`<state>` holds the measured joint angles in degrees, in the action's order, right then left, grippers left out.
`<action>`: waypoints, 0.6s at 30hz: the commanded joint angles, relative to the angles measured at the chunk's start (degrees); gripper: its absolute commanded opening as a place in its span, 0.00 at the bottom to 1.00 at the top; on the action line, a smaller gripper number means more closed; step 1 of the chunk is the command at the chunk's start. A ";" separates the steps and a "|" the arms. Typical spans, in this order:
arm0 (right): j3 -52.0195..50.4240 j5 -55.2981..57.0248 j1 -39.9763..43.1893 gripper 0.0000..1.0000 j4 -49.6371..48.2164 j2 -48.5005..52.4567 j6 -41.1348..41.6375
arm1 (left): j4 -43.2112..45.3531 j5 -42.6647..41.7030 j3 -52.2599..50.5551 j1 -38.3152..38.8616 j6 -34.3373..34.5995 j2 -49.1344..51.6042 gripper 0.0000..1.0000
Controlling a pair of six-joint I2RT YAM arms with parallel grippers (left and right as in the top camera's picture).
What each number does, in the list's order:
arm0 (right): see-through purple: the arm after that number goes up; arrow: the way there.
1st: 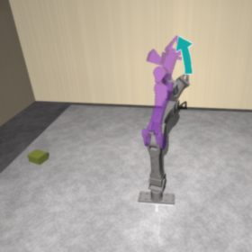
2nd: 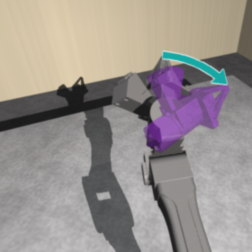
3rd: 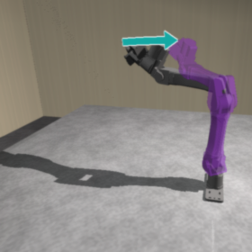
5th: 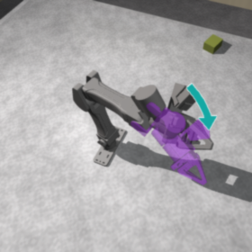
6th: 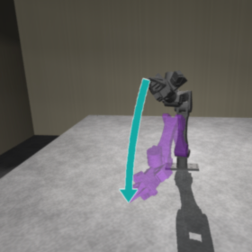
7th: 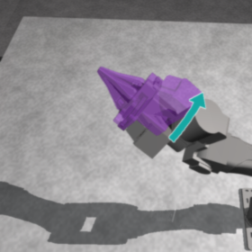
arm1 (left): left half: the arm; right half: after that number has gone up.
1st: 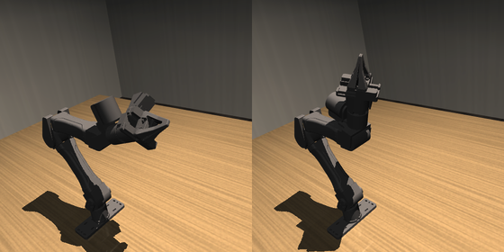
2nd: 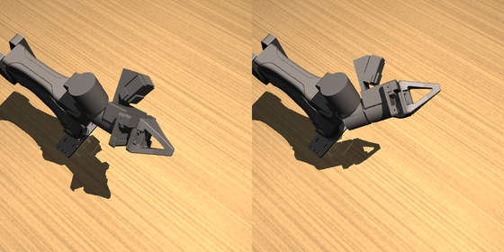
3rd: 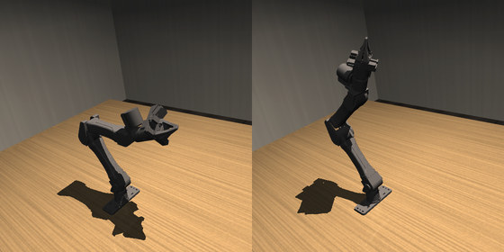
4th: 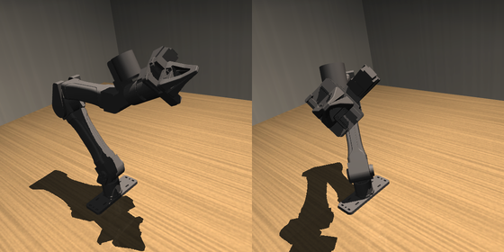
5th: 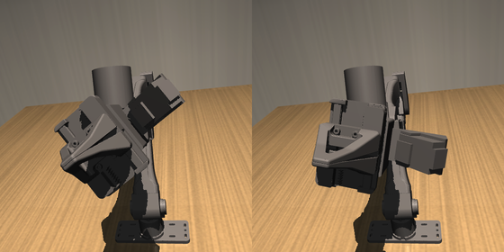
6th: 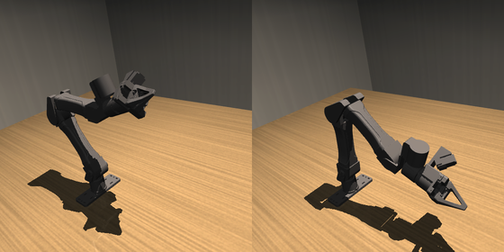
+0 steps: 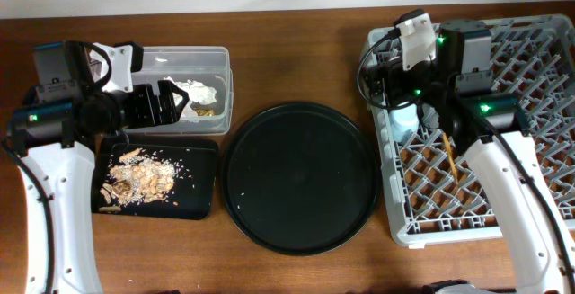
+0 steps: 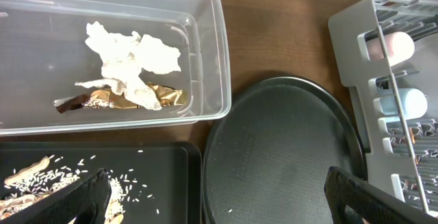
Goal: Sort waste into correct bins and load items into the dishwasher rack
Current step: 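Stand the white plate upright in the rack and release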
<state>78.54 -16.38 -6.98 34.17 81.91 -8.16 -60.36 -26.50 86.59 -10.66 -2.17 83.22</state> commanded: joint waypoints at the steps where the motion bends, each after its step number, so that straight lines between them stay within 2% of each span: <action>1: 0.33 -7.17 -0.24 0.99 -0.07 0.72 3.08 | 0.04 0.00 0.87 -0.28 -0.50 -0.63 0.99; 18: 0.22 -6.99 -0.13 0.99 -0.02 -0.72 3.10 | 0.04 0.00 0.87 -0.28 -0.50 -0.61 0.99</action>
<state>78.54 -22.61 -6.96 34.26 82.56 -5.76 -60.36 -26.50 86.59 -10.66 -2.17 83.22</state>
